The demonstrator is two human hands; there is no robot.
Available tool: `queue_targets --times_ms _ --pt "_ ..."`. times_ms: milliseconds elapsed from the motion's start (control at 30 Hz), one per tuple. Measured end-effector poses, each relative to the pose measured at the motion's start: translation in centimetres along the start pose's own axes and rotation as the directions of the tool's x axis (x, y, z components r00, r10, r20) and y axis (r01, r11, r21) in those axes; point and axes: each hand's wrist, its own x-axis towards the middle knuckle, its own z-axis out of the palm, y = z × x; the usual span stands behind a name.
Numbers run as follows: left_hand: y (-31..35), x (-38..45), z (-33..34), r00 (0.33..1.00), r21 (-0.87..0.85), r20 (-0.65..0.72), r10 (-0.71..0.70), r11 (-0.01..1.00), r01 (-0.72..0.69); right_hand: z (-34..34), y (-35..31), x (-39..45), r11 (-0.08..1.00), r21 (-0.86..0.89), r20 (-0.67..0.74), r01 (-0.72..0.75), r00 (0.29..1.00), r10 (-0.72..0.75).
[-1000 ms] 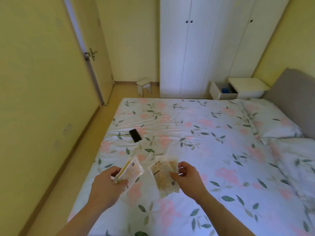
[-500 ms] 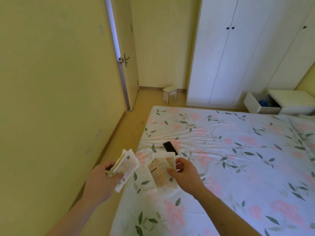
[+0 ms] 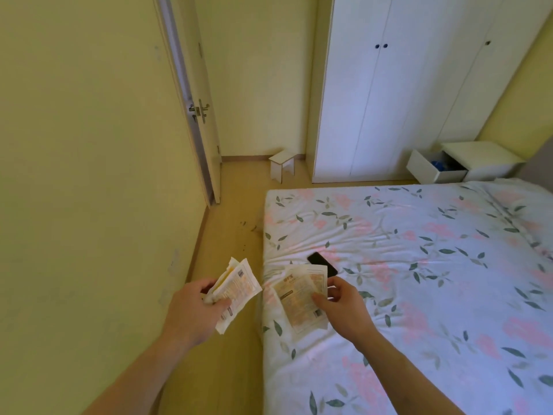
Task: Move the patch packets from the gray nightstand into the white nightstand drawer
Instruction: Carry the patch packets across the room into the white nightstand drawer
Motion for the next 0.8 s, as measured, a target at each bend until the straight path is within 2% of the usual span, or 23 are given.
queue_targets --times_ms 333,567,800 --pt "1.3 13.0 -0.9 0.977 0.012 0.181 0.108 0.994 -0.112 0.7 -2.4 6.4 0.995 0.074 -0.199 -0.069 0.977 0.082" --pt "3.4 27.6 -0.1 0.966 0.029 0.225 0.128 0.990 -0.138 3.1 -3.8 18.8 0.985 0.130 -0.238 -0.117 0.960 0.146" --pt "8.8 42.5 0.9 0.955 -0.010 0.271 0.117 0.993 -0.119 2.0 -8.2 32.7 0.976 0.153 -0.262 -0.156 0.946 0.192"
